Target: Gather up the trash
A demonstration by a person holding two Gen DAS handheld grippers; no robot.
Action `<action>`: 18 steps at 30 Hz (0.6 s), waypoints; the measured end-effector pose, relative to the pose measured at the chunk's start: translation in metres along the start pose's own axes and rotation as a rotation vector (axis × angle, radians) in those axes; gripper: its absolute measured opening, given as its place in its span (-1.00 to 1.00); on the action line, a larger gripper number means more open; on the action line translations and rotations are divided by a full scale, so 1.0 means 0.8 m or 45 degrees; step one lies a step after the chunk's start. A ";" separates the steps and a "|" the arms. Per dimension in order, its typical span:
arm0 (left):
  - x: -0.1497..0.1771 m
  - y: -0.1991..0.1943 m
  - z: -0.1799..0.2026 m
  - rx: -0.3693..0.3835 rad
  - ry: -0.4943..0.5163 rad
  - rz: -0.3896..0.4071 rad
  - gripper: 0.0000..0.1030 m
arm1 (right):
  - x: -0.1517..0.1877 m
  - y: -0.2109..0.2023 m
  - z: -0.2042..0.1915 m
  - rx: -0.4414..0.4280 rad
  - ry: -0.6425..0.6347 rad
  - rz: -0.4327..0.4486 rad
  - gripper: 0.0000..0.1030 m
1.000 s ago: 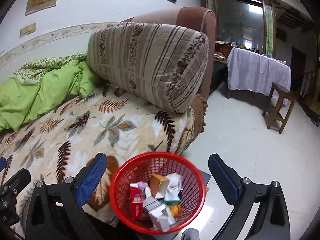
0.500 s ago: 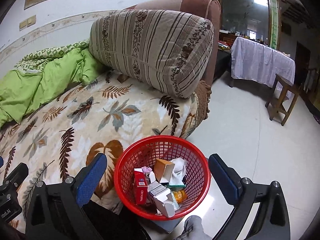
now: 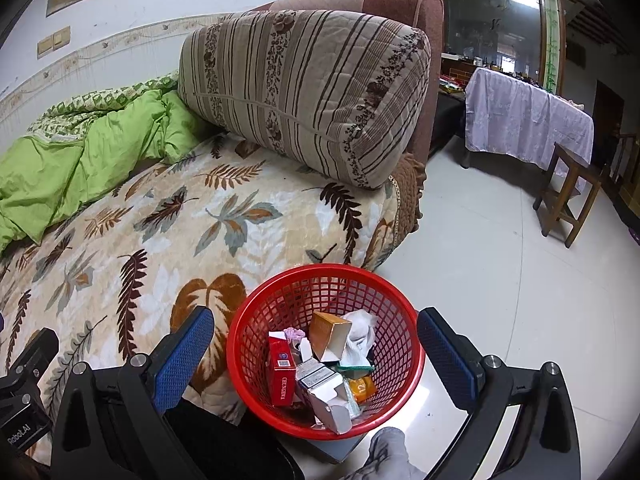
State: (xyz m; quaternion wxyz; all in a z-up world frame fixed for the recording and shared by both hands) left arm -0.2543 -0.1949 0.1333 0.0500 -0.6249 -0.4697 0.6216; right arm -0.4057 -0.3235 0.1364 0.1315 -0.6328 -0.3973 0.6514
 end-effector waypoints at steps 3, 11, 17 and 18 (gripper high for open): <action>0.000 -0.001 0.001 -0.019 0.012 0.007 0.97 | 0.000 0.000 -0.002 -0.002 -0.007 0.002 0.98; 0.000 -0.001 0.002 -0.020 0.012 0.009 0.97 | 0.000 0.002 -0.004 -0.004 -0.022 -0.003 0.98; 0.001 -0.001 0.004 -0.010 0.009 0.008 0.97 | 0.001 0.002 -0.005 -0.004 -0.025 -0.004 0.98; 0.000 -0.002 0.004 -0.009 0.008 0.007 0.97 | 0.001 0.001 -0.005 -0.004 -0.025 -0.005 0.98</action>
Point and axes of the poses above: each gripper's, at about its wrist camera, not at the fingertips, and y roughly the way its jaws point, z to its right, x to its underside, the point moved 1 cm from there along y, roughly the way its jaws point, and after that the axes turned 8 degrees about y, right-handed, at the moved point
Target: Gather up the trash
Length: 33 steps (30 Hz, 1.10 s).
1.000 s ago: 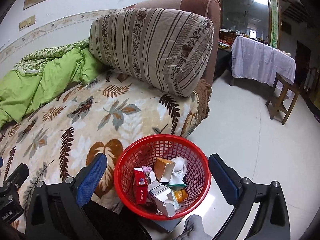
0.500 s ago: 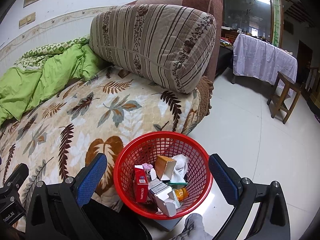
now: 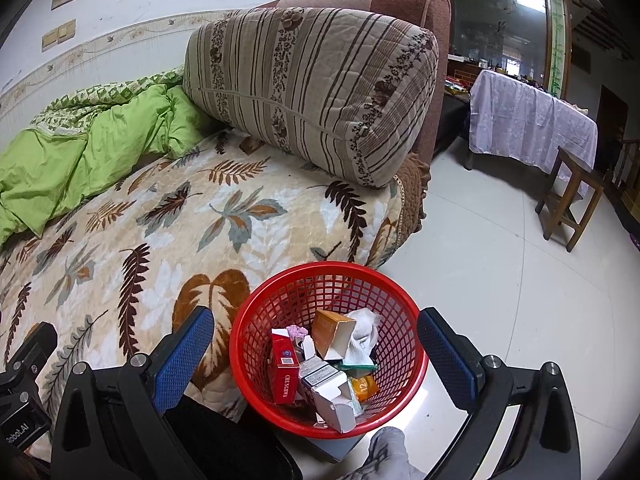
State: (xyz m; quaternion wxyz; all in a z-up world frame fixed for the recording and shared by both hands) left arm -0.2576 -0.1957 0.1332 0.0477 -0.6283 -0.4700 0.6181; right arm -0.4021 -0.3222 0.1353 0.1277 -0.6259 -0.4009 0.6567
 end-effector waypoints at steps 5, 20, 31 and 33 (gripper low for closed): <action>-0.001 0.000 0.000 -0.002 0.000 0.001 0.97 | 0.001 0.001 -0.001 0.000 0.000 -0.005 0.98; -0.001 0.000 0.002 -0.004 -0.003 -0.001 0.97 | 0.003 0.003 0.000 -0.005 -0.002 -0.016 0.98; -0.001 0.000 0.001 -0.002 0.000 -0.002 0.97 | 0.003 0.004 0.000 -0.007 -0.002 -0.025 0.98; -0.001 0.000 0.001 -0.002 0.000 -0.002 0.97 | 0.003 0.003 0.000 -0.007 -0.003 -0.026 0.98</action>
Point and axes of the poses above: each gripper's, at about its wrist camera, not at the fingertips, and y roughly the way its jaws point, z to its right, x to its underside, the point moved 1 cm from there along y, roughly the way its jaws point, and after that the axes turned 8 degrees about y, right-handed, at the moved point
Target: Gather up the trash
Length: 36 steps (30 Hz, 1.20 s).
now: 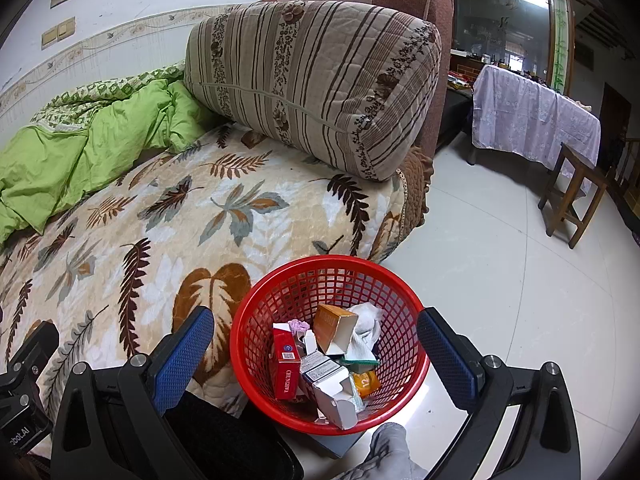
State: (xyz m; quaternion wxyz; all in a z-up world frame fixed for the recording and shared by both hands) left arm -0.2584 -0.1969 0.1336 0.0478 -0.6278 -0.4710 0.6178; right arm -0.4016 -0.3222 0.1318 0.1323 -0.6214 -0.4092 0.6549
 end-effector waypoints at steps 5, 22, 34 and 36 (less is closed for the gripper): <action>0.000 0.000 0.001 0.000 -0.001 0.000 0.97 | 0.000 0.001 0.000 -0.002 -0.002 -0.001 0.98; 0.024 -0.002 -0.060 -0.095 -0.189 -0.033 0.97 | -0.016 0.020 -0.059 -0.084 -0.148 0.022 0.98; 0.114 0.052 -0.231 -0.376 -0.589 -0.254 0.97 | 0.010 0.095 -0.293 -0.283 -0.540 -0.142 0.98; 0.129 0.074 -0.252 -0.379 -0.631 -0.312 0.97 | 0.027 0.121 -0.334 -0.269 -0.601 -0.200 0.98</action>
Point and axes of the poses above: each gripper's, at about its wrist camera, not at the fingertips, and y roughly the way its jaws point, z to its right, x to its underside, the point moved 1 cm from there along y, roughly the way its jaws point, and after that the axes turned 8 degrees about y, right-handed, at the moved point
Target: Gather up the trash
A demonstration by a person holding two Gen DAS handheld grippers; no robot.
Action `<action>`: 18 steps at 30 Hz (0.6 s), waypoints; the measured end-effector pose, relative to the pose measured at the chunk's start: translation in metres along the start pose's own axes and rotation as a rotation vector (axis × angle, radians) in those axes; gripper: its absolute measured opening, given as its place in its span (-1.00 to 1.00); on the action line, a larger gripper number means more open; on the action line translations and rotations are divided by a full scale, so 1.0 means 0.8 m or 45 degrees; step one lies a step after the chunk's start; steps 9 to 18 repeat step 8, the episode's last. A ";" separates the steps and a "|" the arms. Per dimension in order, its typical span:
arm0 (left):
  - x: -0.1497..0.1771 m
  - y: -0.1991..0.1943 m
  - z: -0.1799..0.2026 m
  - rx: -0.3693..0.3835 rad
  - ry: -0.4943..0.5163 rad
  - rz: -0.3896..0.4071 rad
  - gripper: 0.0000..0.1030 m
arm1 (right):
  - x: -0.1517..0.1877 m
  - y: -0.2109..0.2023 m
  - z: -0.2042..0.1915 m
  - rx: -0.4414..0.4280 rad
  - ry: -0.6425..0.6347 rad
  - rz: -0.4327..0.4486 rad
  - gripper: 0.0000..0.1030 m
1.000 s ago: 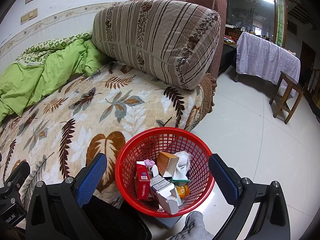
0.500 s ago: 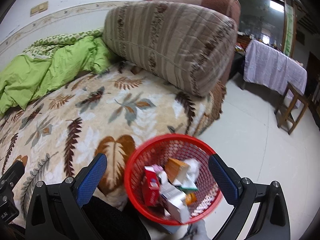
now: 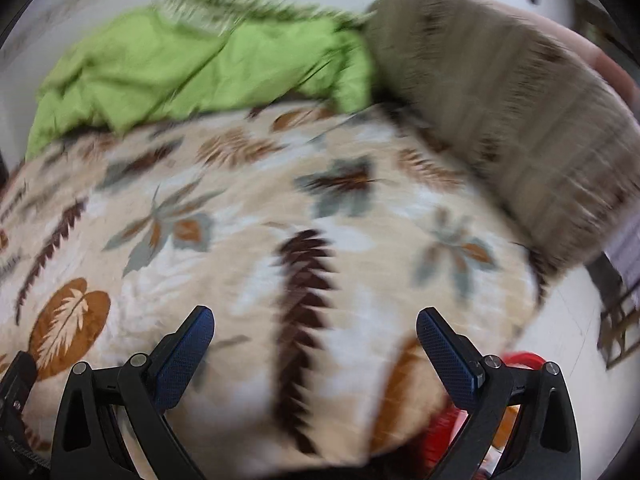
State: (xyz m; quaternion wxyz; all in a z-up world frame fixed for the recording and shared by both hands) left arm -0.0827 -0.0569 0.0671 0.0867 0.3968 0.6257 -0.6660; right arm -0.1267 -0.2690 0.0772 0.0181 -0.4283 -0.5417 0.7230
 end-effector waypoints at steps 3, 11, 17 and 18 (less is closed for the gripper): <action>-0.001 0.041 -0.022 -0.040 -0.039 -0.076 0.97 | -0.005 0.054 -0.049 0.026 -0.065 -0.058 0.98; -0.013 0.095 -0.041 -0.142 -0.024 -0.108 0.97 | -0.009 0.106 -0.096 0.074 -0.088 -0.049 0.97; -0.013 0.095 -0.041 -0.142 -0.024 -0.108 0.97 | -0.009 0.106 -0.096 0.074 -0.088 -0.049 0.97; -0.013 0.095 -0.041 -0.142 -0.024 -0.108 0.97 | -0.009 0.106 -0.096 0.074 -0.088 -0.049 0.97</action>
Point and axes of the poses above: each gripper's, at about its wrist camera, not at the fingertips, and y roughly the way its jaws point, z to its right, x to its underside, the point moved 1 cm from there along y, roughly the way its jaws point, and after that the axes turned 8 degrees about y, right-handed, at the moved point
